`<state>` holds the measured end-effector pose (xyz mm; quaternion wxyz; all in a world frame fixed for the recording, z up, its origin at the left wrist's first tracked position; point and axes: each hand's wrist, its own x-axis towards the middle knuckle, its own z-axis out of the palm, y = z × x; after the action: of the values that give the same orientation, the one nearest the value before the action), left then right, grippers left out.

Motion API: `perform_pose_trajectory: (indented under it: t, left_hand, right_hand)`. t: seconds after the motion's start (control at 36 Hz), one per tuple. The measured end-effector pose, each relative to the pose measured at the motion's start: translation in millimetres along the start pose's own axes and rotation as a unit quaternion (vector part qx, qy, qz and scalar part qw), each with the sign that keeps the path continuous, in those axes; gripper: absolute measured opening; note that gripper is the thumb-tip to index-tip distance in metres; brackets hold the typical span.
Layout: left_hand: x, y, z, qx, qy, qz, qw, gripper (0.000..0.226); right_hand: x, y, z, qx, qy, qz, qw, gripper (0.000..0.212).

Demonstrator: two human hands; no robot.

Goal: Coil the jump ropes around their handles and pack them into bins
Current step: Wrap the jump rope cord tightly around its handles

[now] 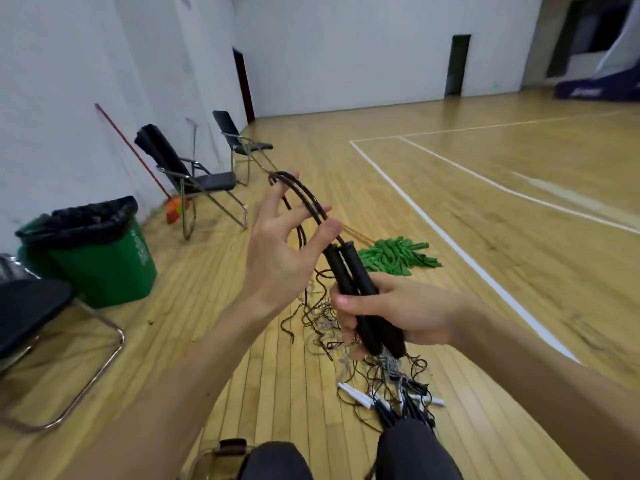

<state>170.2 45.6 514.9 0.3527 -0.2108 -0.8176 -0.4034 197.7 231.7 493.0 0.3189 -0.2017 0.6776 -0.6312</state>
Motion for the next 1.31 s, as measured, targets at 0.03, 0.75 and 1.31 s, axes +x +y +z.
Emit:
perform_pose_trajectory:
  t: [0.03, 0.75, 1.31]
  left_hand:
    - [-5, 9, -3, -0.008, 0.003, -0.002, 1.0, 0.03]
    - [-115, 56, -18, -0.265, -0.224, -0.225, 0.911, 0.036]
    - [-85, 42, 10, -0.182, -0.241, -0.075, 0.95, 0.029]
  right_hand:
    - [-6, 0, 7, 0.02, -0.02, -0.004, 1.0, 0.015]
    - [-53, 53, 68, 0.318, -0.067, -0.011, 0.945, 0.036]
    - [-57, 60, 52, 0.285, -0.125, 0.059, 0.948, 0.018]
